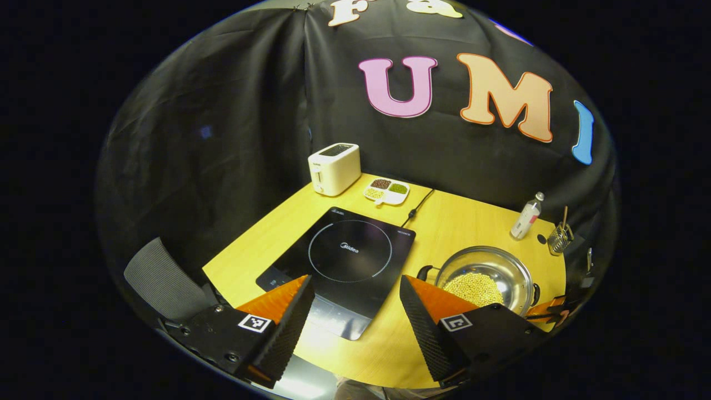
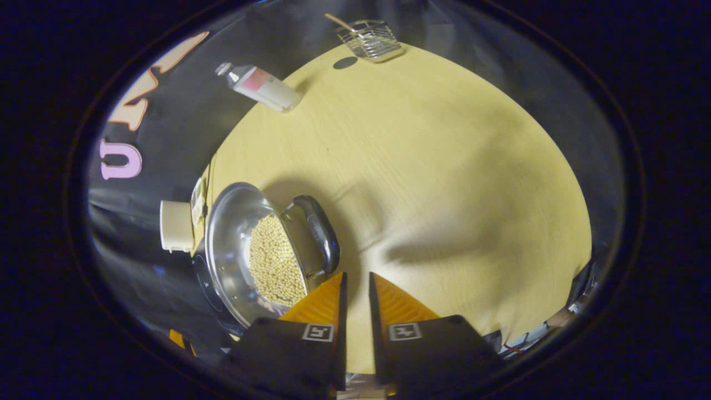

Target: First push the handle of the pot to place it horizontally, then grasp the pot with both hands and set it on the induction cooktop.

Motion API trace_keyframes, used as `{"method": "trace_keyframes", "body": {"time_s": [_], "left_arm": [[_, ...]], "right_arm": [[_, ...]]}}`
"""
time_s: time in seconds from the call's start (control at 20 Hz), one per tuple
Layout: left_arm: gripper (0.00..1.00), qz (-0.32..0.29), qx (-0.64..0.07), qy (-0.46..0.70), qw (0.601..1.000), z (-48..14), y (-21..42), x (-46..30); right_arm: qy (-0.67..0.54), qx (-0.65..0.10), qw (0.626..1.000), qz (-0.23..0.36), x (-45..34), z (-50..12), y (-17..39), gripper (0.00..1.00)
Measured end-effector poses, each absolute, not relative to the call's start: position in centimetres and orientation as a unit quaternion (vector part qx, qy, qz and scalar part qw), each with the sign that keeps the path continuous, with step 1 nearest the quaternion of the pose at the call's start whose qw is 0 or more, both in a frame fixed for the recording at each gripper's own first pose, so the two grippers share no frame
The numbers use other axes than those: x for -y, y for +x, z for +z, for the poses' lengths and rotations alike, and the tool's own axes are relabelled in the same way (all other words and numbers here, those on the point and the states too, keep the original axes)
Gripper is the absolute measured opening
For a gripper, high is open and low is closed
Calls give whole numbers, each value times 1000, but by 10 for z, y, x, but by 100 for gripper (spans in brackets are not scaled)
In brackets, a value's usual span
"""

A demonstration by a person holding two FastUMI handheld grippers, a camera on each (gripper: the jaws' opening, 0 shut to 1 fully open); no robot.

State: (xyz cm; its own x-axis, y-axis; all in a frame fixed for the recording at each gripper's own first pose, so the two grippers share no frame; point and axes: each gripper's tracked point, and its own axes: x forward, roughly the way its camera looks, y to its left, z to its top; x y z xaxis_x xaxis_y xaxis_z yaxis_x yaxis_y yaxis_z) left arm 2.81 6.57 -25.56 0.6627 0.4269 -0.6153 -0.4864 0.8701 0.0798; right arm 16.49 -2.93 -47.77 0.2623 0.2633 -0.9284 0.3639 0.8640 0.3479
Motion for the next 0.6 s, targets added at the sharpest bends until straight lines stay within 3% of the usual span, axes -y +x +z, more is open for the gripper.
{"method": "trace_keyframes", "body": {"time_s": [0.05,0.15,0.3,0.45,0.55,0.6], "left_arm": [[95,242,-333,-51,910,-263,31,-62],[95,224,-351,-70,907,-278,37,-51],[94,197,-377,-106,899,-297,44,-32],[92,172,-398,-134,891,-314,52,-20],[92,167,-417,-148,881,-322,54,-18],[93,165,-422,-155,878,-325,58,-18]], "right_arm": [[263,-602,753,-35,33,-478,164,27],[278,-596,753,-29,36,-470,162,28],[276,-602,749,-18,42,-465,157,73],[281,-599,750,-2,42,-456,160,99],[278,-595,754,8,42,-449,169,100],[274,-592,758,13,42,-446,175,93]]}}
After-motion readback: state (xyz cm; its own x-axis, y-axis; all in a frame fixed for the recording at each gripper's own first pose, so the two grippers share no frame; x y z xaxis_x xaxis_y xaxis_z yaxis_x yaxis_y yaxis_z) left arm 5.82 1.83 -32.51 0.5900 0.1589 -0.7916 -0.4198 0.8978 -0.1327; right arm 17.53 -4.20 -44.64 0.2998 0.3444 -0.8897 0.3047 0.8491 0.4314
